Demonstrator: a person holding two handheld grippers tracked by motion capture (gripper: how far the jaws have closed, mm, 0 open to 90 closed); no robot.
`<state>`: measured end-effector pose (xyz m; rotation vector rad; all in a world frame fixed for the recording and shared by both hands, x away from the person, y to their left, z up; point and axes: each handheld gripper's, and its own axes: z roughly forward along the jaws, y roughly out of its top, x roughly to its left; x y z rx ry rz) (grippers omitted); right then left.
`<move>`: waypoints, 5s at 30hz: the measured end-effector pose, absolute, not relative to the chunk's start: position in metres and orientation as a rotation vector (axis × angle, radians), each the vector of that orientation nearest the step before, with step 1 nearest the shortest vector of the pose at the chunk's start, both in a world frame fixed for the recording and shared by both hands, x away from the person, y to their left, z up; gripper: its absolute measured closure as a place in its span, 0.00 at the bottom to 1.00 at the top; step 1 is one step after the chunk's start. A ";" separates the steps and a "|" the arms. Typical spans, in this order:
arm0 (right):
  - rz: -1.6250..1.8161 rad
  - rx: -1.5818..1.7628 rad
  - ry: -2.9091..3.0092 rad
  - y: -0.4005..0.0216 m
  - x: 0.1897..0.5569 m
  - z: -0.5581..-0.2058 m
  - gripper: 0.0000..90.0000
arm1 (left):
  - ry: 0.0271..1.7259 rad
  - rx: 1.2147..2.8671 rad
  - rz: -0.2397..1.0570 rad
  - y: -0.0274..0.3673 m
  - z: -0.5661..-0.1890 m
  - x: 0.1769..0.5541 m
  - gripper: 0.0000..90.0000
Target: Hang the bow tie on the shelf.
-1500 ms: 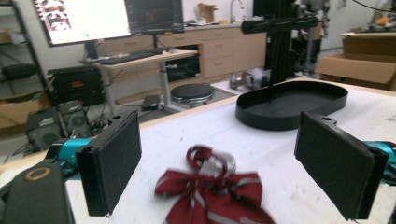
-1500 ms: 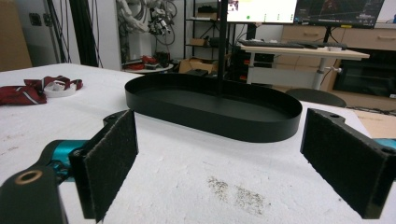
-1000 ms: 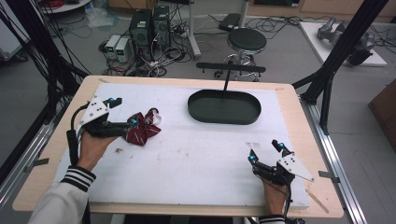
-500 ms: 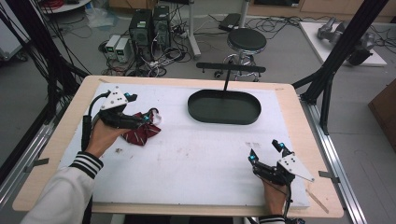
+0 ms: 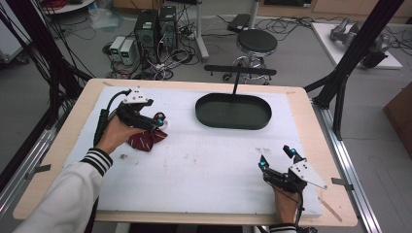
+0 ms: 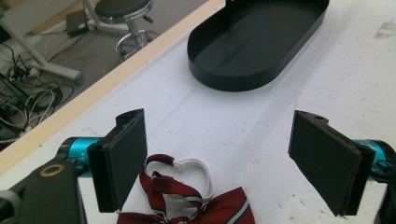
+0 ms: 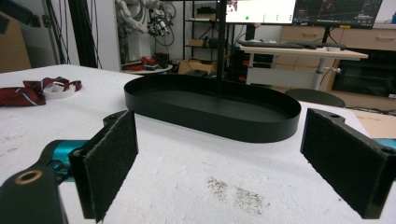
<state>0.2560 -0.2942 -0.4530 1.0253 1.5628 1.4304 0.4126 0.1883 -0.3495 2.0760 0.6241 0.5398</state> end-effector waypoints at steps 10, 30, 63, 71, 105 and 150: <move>1.429 1.024 1.563 -0.294 0.256 -0.453 0.11 | 0.650 2.177 0.448 0.173 -0.356 0.437 0.25; 1.429 1.022 1.554 -0.295 0.256 -0.453 0.11 | 0.807 2.391 0.278 0.151 -0.382 0.469 0.39; 1.438 1.026 1.534 -0.296 0.255 -0.454 0.11 | 0.979 2.527 0.166 0.144 -0.403 0.475 0.67; 1.447 1.026 1.533 -0.296 0.254 -0.454 0.11 | 0.995 2.552 0.170 0.142 -0.404 0.475 0.70; 1.454 1.019 1.523 -0.297 0.254 -0.454 0.11 | 0.975 2.473 0.204 0.156 -0.397 0.473 0.97; 1.454 1.025 1.525 -0.296 0.253 -0.454 0.11 | 0.603 1.742 0.498 0.148 -0.305 0.447 0.97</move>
